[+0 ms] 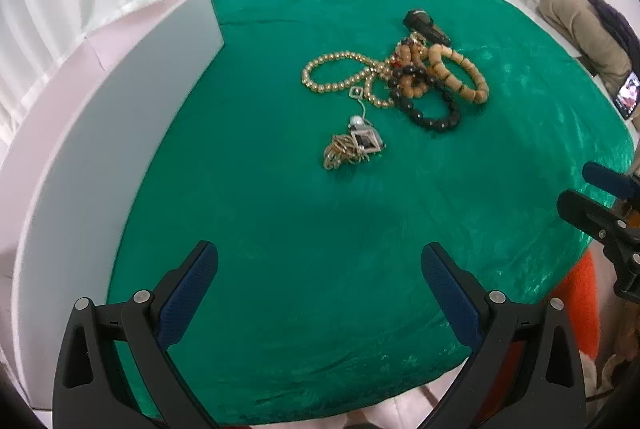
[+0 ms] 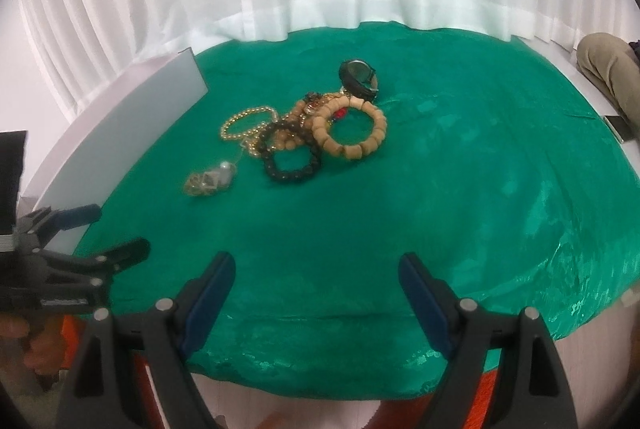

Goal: Organize jewelry
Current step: 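Grasp the tangled square pendant chains with the left gripper while the right grasps the wooden bead bracelet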

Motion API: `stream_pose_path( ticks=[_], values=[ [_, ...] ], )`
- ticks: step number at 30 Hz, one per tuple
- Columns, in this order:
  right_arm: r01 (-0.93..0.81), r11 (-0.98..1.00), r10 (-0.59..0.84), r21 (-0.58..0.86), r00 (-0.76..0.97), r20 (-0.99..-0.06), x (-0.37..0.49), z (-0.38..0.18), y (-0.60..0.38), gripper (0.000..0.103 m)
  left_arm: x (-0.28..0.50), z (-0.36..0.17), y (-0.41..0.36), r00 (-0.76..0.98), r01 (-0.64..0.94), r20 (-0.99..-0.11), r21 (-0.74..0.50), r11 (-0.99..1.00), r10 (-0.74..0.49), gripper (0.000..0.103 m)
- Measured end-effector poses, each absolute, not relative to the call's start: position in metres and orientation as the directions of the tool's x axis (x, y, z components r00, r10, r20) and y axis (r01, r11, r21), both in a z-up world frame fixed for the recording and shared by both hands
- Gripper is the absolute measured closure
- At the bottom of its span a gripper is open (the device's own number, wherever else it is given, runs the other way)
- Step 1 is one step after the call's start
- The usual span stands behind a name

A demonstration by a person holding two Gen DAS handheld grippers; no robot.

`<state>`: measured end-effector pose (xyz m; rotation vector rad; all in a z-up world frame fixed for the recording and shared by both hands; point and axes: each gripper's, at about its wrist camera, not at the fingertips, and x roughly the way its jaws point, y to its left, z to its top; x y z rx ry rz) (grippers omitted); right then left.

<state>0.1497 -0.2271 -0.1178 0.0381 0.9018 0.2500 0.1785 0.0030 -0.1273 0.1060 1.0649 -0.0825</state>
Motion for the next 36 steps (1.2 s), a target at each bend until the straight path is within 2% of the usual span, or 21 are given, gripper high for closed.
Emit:
stream_pose_path(
  ticks=[10,20,22,23,25,26,27,30,36],
  values=[
    [-0.184,0.969,0.242,0.165,0.573,-0.783,0.148,-0.128,-0.237,0.018,0.191,-0.134,0.016,0.481,0.14,-0.865,-0.083,0.987,-0.141,0.002],
    [-0.19,0.963,0.265,0.189,0.565,-0.782,0.148,-0.126,-0.238,0.018,0.246,-0.152,-0.016,0.497,0.225,-0.853,-0.053,0.973,-0.162,0.004],
    [-0.191,0.963,0.266,0.19,0.566,-0.78,0.147,-0.124,-0.238,0.018,0.26,-0.162,-0.017,0.479,0.209,-0.866,-0.045,0.977,-0.143,0.014],
    [-0.19,0.963,0.265,0.189,0.568,-0.779,0.147,-0.124,-0.239,0.018,0.264,-0.167,-0.016,0.464,0.206,-0.874,-0.055,0.977,-0.147,0.024],
    [-0.186,0.965,0.26,0.185,0.573,-0.777,0.147,-0.122,-0.241,0.018,0.266,-0.168,-0.015,0.469,0.208,-0.871,-0.053,0.977,-0.147,0.036],
    [-0.184,0.965,0.258,0.184,0.575,-0.777,0.147,-0.121,-0.242,0.018,0.265,-0.166,-0.014,0.464,0.23,-0.869,-0.072,0.971,-0.174,0.057],
    [-0.181,0.966,0.256,0.184,0.576,-0.776,0.147,-0.121,-0.243,0.018,0.262,-0.164,-0.013,0.459,0.238,-0.868,-0.086,0.967,-0.19,0.067],
    [-0.188,0.964,0.263,0.188,0.571,-0.778,0.152,-0.119,-0.245,0.018,0.257,-0.16,-0.004,0.45,0.234,-0.859,-0.15,0.961,-0.244,0.072],
    [-0.262,0.941,0.325,0.214,0.529,-0.784,0.202,-0.099,-0.25,0.018,0.238,-0.152,0.01,0.458,0.189,-0.852,-0.185,0.964,-0.253,0.074]
  ],
)
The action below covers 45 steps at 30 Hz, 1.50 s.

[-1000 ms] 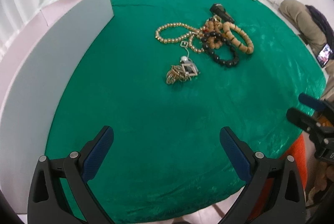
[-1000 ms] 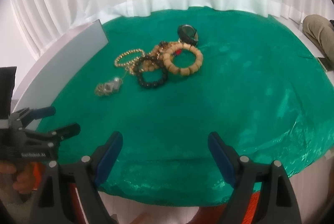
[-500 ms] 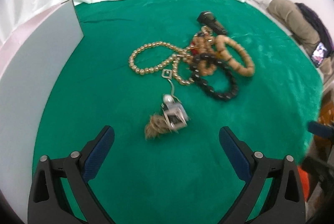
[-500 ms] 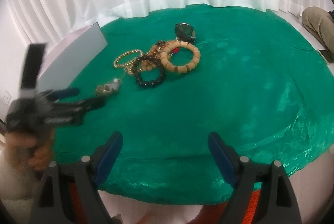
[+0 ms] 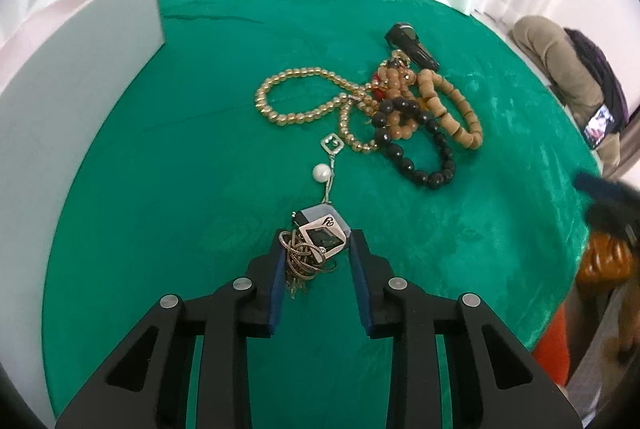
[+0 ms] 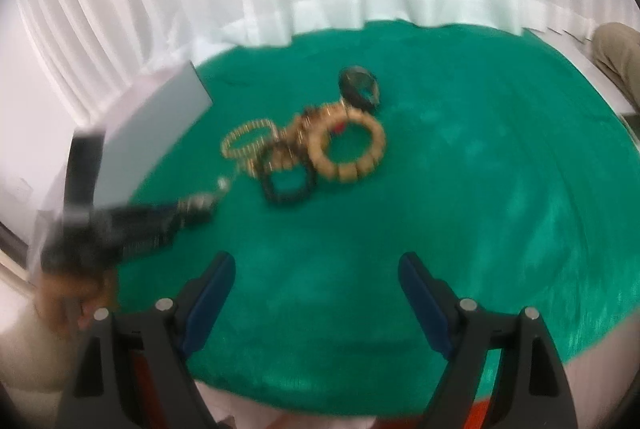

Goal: Organize jewelry
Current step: 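Grasp the tangled square pendant chains with the left gripper while the right grasps the wooden bead bracelet, then carry the pendant chains and wooden bracelet into the white box and release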

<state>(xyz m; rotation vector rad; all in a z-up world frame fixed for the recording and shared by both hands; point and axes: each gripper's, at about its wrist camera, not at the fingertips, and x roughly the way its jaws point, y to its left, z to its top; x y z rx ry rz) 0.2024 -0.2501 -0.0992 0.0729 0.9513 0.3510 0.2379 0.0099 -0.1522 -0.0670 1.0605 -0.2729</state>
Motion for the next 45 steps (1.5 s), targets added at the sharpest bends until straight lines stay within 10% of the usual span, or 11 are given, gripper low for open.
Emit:
stream_pose_path(
  ticks=[4,12,15,32,45],
  values=[
    [-0.352,0.913,0.357,0.206,0.447,-0.82,0.252,-0.103,-0.227,0.043,0.231,-0.147,0.013,0.46,0.177,-0.852,-0.185,0.967,-0.247,0.074],
    [-0.368,0.898,0.356,0.244,0.278,-0.892,0.334,-0.146,-0.191,0.058,0.225,-0.136,0.022,0.461,0.16,-0.856,-0.181,0.97,-0.236,0.074],
    [-0.346,0.896,0.38,0.279,0.271,-0.884,0.337,-0.149,-0.199,0.088,0.222,-0.127,0.029,0.47,0.156,-0.848,-0.194,0.968,-0.246,0.074],
    [-0.424,0.789,0.605,0.444,0.409,-0.684,0.275,-0.022,-0.191,0.088,0.171,0.003,0.097,0.583,0.011,-0.773,-0.299,0.954,-0.249,0.074],
    [-0.594,0.564,0.814,0.573,0.286,-0.505,0.289,0.041,-0.026,0.088,0.138,0.054,0.258,0.675,-0.316,-0.736,-0.229,0.921,0.049,0.074]
  ],
)
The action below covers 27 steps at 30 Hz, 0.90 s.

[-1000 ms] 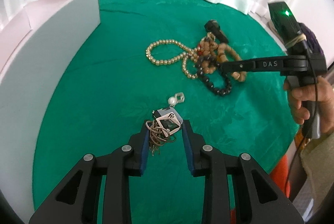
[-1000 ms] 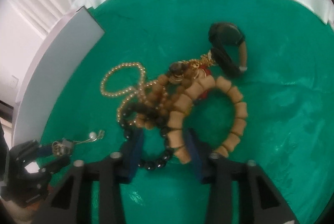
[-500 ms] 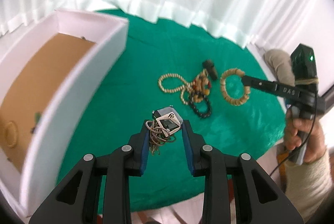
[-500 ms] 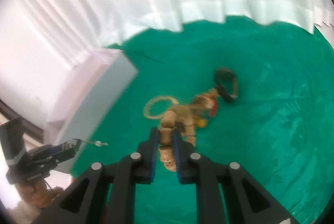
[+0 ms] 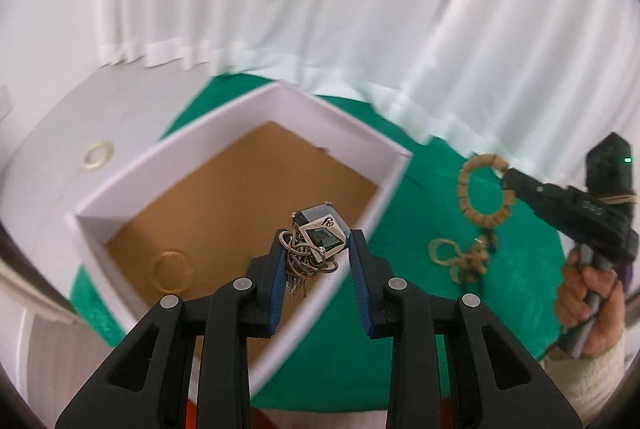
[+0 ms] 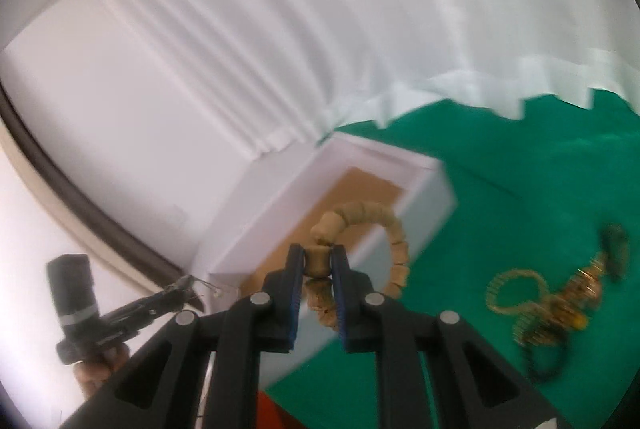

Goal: Organize jewelry
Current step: 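Carry the pendant chains and wooden bracelet into the white box and release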

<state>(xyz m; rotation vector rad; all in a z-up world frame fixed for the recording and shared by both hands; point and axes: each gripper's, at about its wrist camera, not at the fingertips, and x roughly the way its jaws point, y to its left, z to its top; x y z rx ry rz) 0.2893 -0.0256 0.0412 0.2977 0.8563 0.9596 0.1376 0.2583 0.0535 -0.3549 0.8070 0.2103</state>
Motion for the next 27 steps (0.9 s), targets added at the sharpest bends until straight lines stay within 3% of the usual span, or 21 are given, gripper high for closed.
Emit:
stream_pose_path(
  ticks=[6,14,19,22,23,24,27],
  values=[
    [-0.637,0.535,0.81,0.554,0.202,-0.55,0.305,0.028,0.059,0.088,0.16,0.015,0.312,0.603,-0.427,-0.79,-0.206,0.88,0.107,0.074],
    [-0.69,0.601,0.684,0.403,0.185,-0.705,0.32,-0.026,0.156,0.088,0.196,-0.046,0.34,0.506,-0.494,-0.859,-0.214,0.843,0.078,0.074],
    [-0.712,0.611,0.637,0.345,0.184,-0.749,0.321,-0.05,0.188,0.088,0.212,-0.07,0.345,0.471,-0.521,-0.879,-0.21,0.827,0.074,0.074],
    [-0.717,0.619,0.622,0.322,0.197,-0.758,0.316,-0.053,0.202,0.084,0.217,-0.074,0.346,0.453,-0.548,-0.884,-0.171,0.819,0.118,0.061],
    [-0.715,0.618,0.627,0.327,0.197,-0.754,0.314,-0.052,0.202,0.078,0.216,-0.073,0.347,0.442,-0.563,-0.885,-0.147,0.813,0.145,0.043],
    [-0.709,0.614,0.644,0.347,0.195,-0.74,0.311,-0.048,0.199,0.075,0.214,-0.071,0.347,0.446,-0.568,-0.881,-0.139,0.811,0.162,0.033],
    [-0.703,0.613,0.672,0.36,0.224,-0.706,0.303,-0.034,0.186,0.07,0.199,-0.055,0.342,0.487,-0.55,-0.852,-0.125,0.826,0.195,0.029]
  ],
)
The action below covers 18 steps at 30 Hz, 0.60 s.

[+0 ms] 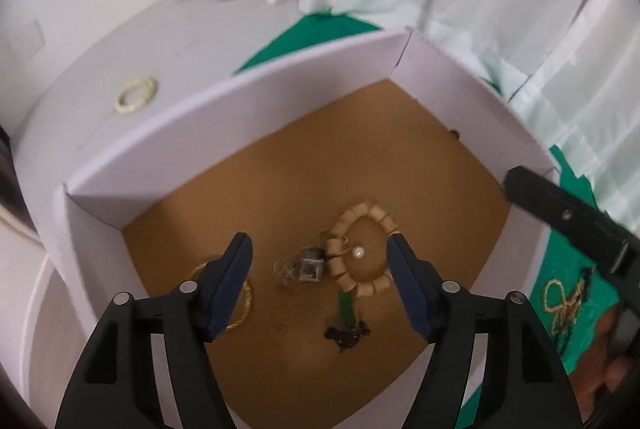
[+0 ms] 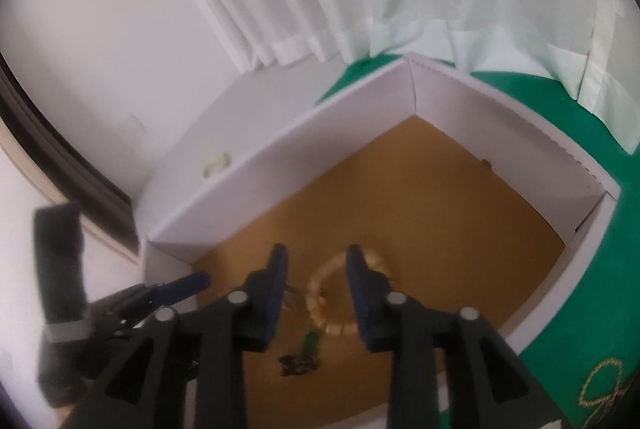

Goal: Organize jewelry
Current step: 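Carry the pendant chains and wooden bracelet into the white box and release, then withdraw both grippers from the box back over the remaining pile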

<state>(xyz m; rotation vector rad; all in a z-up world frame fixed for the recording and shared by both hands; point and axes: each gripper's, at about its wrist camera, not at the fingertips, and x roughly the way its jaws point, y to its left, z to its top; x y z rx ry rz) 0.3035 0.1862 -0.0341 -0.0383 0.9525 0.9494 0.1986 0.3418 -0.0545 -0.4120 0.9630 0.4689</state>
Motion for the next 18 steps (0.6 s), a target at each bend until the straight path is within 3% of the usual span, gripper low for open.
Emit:
stream_pose_path(
  ticks=[3,5,11,18],
  values=[
    [-0.706,0.638,0.665,0.308,0.303,-0.683,0.291,-0.014,0.163,0.057,0.184,-0.038,0.332,0.514,-0.54,-0.828,-0.111,0.834,0.223,0.023],
    [-0.693,0.666,0.647,0.277,0.352,-0.676,0.28,-0.003,0.143,0.04,0.175,-0.028,0.32,0.541,-0.524,-0.806,-0.101,0.846,0.239,0.018],
    [-0.64,0.745,0.572,0.19,0.465,-0.676,0.248,0.009,0.074,0.034,0.149,-0.004,0.258,0.627,-0.432,-0.747,-0.097,0.897,0.221,0.009],
    [-0.554,0.823,0.483,0.123,0.569,-0.666,0.214,0.006,-0.031,0.033,0.139,-0.001,0.166,0.703,-0.253,-0.707,-0.14,0.957,0.083,0.005]
  ],
)
